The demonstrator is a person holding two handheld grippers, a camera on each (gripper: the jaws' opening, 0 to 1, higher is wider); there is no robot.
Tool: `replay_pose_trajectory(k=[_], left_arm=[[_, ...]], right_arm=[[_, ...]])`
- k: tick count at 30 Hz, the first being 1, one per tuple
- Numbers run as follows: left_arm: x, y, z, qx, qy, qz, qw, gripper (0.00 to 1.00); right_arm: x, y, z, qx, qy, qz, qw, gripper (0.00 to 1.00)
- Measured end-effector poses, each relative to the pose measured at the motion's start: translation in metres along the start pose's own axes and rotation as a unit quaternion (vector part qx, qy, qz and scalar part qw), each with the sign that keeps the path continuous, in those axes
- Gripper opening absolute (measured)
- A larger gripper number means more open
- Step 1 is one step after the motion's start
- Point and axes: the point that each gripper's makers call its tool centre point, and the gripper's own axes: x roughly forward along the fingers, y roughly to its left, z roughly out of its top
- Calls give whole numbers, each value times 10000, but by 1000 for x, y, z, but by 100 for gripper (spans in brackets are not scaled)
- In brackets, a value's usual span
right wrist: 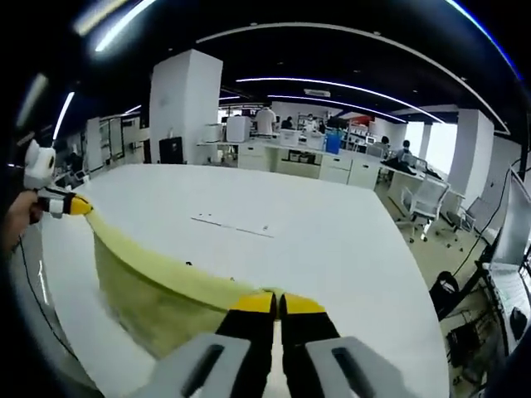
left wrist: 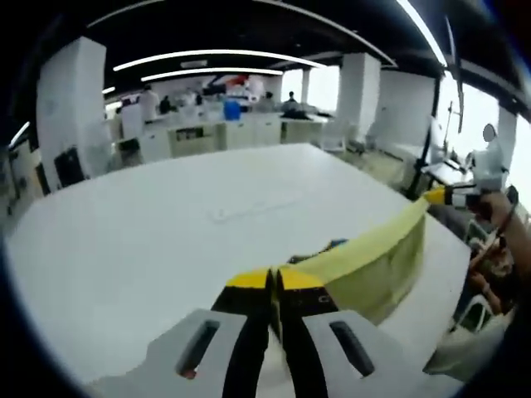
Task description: Fold the garment on the visible template until the final outline fits inside the template.
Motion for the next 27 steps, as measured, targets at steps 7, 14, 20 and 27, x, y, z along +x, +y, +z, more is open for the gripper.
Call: replay_pose_trajectory(k=[7, 14, 20, 27], left_arm=[[29, 11, -14, -177, 34, 135, 9997, 0], [57, 24, -32, -437, 22, 300, 9986, 0], [80, 33, -49, -611, 110, 391, 9973, 0], [109, 39, -75, -499, 85, 517, 9974, 0]], right_arm=[[34, -6, -13, 76, 176, -26, 9998, 0], [70, -6, -28, 134, 362, -58, 9992, 0], [94, -6, -42, 70, 570, -76, 9983, 0], [119, -11, -68, 284, 791, -144, 9964, 0]])
